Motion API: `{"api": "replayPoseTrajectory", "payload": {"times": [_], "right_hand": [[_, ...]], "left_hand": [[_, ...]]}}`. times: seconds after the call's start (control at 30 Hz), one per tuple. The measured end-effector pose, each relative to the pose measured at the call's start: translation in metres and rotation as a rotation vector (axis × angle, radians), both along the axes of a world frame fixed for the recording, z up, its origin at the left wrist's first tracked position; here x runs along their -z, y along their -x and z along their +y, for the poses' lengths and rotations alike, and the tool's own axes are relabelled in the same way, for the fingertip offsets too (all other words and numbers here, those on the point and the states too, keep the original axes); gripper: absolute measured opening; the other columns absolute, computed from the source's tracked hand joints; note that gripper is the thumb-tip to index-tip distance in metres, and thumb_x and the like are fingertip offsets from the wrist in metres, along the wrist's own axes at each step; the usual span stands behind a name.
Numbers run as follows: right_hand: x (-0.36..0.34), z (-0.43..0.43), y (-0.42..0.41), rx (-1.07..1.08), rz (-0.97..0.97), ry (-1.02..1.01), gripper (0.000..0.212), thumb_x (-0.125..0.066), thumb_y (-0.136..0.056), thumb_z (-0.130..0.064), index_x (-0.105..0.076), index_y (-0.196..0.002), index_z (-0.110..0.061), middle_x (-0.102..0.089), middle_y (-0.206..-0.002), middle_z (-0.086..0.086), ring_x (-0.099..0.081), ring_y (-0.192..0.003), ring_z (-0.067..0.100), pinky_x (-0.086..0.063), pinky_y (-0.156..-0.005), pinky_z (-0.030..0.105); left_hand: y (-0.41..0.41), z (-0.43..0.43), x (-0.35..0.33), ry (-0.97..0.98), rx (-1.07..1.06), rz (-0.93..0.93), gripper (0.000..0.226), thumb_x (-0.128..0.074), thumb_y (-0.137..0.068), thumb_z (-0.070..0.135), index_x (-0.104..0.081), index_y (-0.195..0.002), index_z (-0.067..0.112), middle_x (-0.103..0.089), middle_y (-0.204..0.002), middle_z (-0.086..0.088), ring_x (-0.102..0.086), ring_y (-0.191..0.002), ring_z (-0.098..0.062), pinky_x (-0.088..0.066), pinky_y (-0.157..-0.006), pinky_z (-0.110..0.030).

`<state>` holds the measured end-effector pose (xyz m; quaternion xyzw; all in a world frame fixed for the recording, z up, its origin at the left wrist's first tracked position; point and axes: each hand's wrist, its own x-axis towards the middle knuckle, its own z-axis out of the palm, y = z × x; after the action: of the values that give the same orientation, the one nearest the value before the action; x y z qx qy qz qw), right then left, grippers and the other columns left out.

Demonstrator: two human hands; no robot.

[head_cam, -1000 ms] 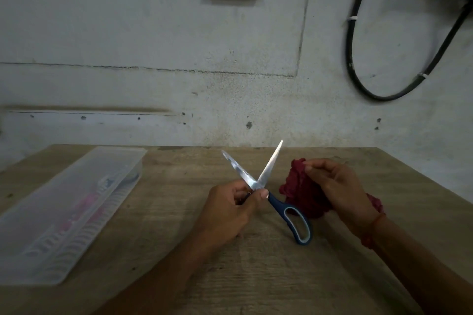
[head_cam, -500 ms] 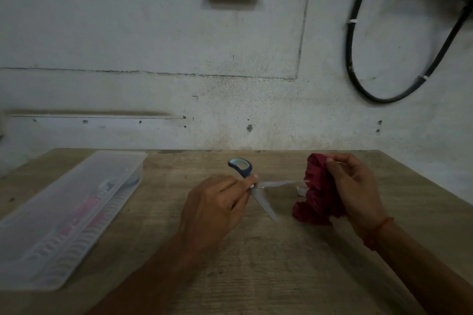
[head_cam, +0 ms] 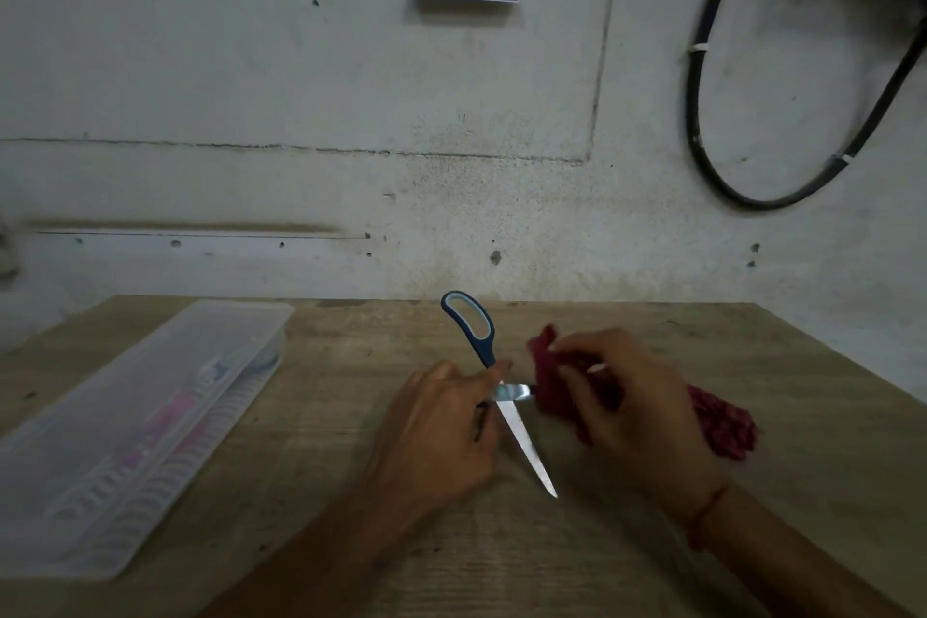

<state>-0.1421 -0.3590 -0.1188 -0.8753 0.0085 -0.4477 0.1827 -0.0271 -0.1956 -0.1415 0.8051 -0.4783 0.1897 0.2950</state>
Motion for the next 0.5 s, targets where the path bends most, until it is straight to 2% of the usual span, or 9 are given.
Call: {"api": "replayPoseTrajectory", "payload": {"times": [0.07, 0.13, 0.23, 0.3, 0.4, 0.5], "right_hand": [[0.010, 0.006, -0.007, -0.057, 0.039, 0.064, 0.017, -0.062, -0.086, -0.013, -0.066, -0.102, -0.018, -0.062, -0.099, -0.008, -0.056, -0.087, -0.002, -0.050, -0.079, 0.014], [0.016, 0.006, -0.011, -0.070, 0.083, 0.055, 0.012, -0.061, -0.088, -0.017, -0.066, -0.098, -0.020, -0.060, -0.097, -0.010, -0.056, -0.087, -0.001, -0.051, -0.078, 0.020], [0.021, 0.006, -0.014, -0.060, 0.157, 0.082, 0.016, -0.060, -0.087, -0.026, -0.071, -0.096, -0.022, -0.060, -0.096, -0.010, -0.054, -0.088, 0.002, -0.051, -0.077, 0.023], [0.022, 0.006, -0.015, 0.000, 0.193, 0.133, 0.021, -0.060, -0.085, -0.034, -0.075, -0.097, -0.026, -0.059, -0.096, -0.011, -0.048, -0.090, 0.005, -0.045, -0.075, 0.017], [0.023, 0.004, -0.015, 0.010, 0.287, 0.155, 0.022, -0.062, -0.089, -0.033, -0.072, -0.109, -0.034, -0.053, -0.100, -0.014, -0.041, -0.092, 0.004, -0.035, -0.073, 0.012], [0.021, 0.002, -0.015, -0.072, 0.412, 0.139, 0.032, -0.057, -0.093, -0.024, -0.064, -0.122, -0.036, -0.048, -0.103, -0.012, -0.046, -0.091, 0.003, -0.044, -0.073, 0.015]], "left_hand": [[0.006, -0.002, 0.000, -0.014, 0.039, 0.037, 0.050, -0.051, -0.094, 0.031, -0.047, -0.143, 0.041, -0.040, -0.074, 0.018, -0.038, -0.081, -0.005, -0.028, -0.068, -0.021], [0.008, -0.004, 0.000, -0.028, 0.060, 0.056, 0.042, -0.049, -0.096, 0.029, -0.052, -0.137, 0.038, -0.042, -0.072, 0.016, -0.039, -0.080, -0.008, -0.029, -0.066, -0.019], [0.008, -0.007, 0.005, -0.044, 0.045, 0.096, 0.041, -0.047, -0.099, 0.029, -0.050, -0.140, 0.036, -0.052, -0.083, 0.005, -0.045, -0.081, -0.011, -0.033, -0.070, -0.027], [0.007, -0.008, 0.007, -0.025, 0.064, 0.173, 0.043, -0.050, -0.098, 0.029, -0.051, -0.140, 0.036, -0.064, -0.093, 0.004, -0.055, -0.085, -0.010, -0.046, -0.076, -0.027], [0.006, -0.007, 0.005, 0.040, 0.041, 0.312, 0.043, -0.059, -0.094, 0.022, -0.054, -0.137, 0.027, -0.073, -0.111, 0.007, -0.068, -0.090, -0.008, -0.058, -0.083, -0.034], [0.004, -0.007, 0.005, 0.086, -0.016, 0.466, 0.057, -0.066, -0.093, 0.023, -0.038, -0.143, 0.023, -0.077, -0.100, 0.010, -0.070, -0.083, -0.003, -0.057, -0.074, -0.030]]}}
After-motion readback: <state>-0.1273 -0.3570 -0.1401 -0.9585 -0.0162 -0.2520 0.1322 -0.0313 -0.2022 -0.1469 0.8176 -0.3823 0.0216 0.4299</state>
